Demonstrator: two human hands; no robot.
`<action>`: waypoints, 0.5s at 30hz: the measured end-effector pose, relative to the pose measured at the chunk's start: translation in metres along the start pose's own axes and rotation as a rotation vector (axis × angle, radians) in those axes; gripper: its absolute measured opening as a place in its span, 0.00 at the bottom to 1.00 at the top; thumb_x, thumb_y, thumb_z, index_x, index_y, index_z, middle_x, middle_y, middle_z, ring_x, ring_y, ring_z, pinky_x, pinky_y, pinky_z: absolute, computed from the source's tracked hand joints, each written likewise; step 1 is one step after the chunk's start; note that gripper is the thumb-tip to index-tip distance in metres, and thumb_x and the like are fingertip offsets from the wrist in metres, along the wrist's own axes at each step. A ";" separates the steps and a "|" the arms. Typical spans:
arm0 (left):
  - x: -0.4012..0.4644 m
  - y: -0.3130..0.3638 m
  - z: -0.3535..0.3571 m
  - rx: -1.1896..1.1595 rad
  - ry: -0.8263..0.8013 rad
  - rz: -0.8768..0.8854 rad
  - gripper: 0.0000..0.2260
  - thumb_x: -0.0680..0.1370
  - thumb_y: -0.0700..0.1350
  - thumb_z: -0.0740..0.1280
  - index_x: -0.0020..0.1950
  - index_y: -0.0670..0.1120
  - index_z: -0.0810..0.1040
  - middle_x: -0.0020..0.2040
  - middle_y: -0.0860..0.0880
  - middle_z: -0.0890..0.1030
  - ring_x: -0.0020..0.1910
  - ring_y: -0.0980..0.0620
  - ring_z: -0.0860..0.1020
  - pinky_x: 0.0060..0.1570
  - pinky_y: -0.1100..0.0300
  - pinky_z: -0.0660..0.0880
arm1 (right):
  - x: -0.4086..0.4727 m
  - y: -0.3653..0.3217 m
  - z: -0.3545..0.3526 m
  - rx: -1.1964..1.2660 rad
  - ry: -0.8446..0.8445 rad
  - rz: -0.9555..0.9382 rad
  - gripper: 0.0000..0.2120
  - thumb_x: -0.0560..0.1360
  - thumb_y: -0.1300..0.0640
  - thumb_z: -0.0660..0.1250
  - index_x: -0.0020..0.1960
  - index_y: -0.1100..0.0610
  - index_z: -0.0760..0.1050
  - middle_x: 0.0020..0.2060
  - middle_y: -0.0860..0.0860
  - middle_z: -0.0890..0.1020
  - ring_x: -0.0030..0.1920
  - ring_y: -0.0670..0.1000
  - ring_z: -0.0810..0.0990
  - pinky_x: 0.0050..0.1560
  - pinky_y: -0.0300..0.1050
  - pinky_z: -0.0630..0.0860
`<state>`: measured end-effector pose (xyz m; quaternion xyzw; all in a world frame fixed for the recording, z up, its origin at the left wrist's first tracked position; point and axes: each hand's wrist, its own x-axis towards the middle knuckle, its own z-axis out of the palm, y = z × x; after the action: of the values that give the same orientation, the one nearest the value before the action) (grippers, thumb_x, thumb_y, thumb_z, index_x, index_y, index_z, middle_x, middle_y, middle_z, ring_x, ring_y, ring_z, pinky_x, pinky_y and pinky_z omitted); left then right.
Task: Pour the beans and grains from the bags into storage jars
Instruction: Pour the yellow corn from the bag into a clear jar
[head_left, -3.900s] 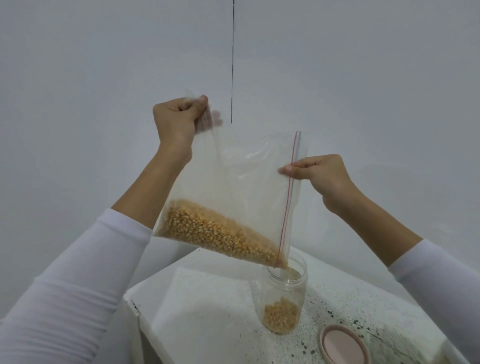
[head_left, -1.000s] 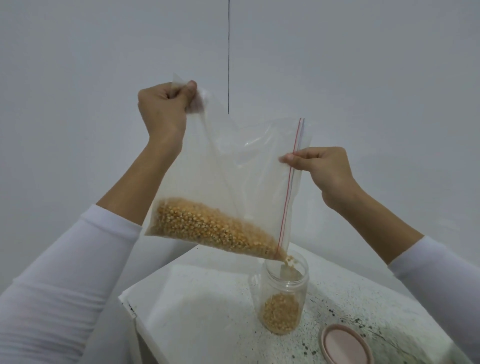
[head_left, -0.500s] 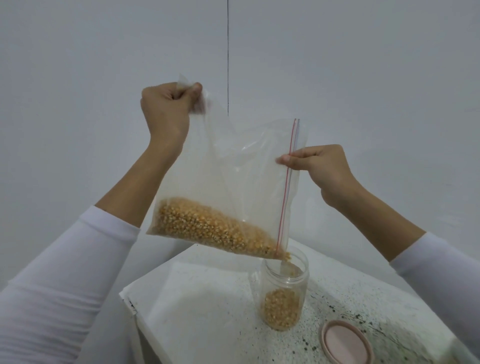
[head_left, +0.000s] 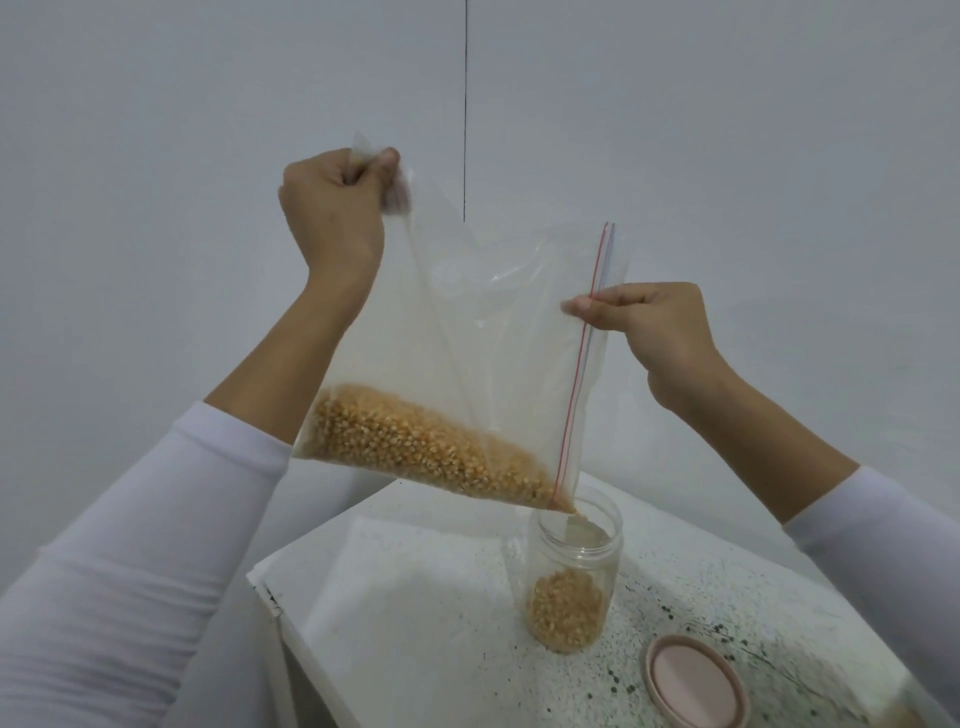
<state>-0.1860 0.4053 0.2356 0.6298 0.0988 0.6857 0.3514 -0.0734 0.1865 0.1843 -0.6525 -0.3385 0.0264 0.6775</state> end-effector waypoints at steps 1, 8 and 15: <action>0.001 0.000 -0.001 0.003 -0.006 0.000 0.22 0.72 0.45 0.71 0.22 0.48 0.64 0.21 0.57 0.66 0.29 0.50 0.69 0.36 0.48 0.75 | 0.000 0.001 0.000 0.007 0.018 -0.007 0.06 0.67 0.59 0.76 0.43 0.58 0.83 0.42 0.50 0.85 0.48 0.43 0.81 0.49 0.30 0.67; 0.000 0.001 0.000 0.008 0.018 -0.004 0.24 0.73 0.44 0.72 0.23 0.48 0.61 0.19 0.58 0.64 0.25 0.57 0.66 0.33 0.56 0.69 | 0.000 0.001 0.001 0.007 0.043 -0.012 0.04 0.67 0.59 0.76 0.41 0.57 0.83 0.41 0.49 0.85 0.46 0.41 0.81 0.47 0.29 0.67; 0.000 0.002 -0.002 0.004 -0.002 -0.004 0.20 0.73 0.45 0.71 0.25 0.41 0.67 0.25 0.51 0.70 0.29 0.53 0.70 0.34 0.53 0.73 | -0.002 0.002 0.001 -0.003 0.026 -0.013 0.03 0.67 0.59 0.76 0.40 0.55 0.83 0.40 0.49 0.85 0.47 0.42 0.82 0.52 0.32 0.68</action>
<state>-0.1882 0.4041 0.2362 0.6309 0.1012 0.6842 0.3515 -0.0747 0.1869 0.1816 -0.6515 -0.3340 0.0129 0.6810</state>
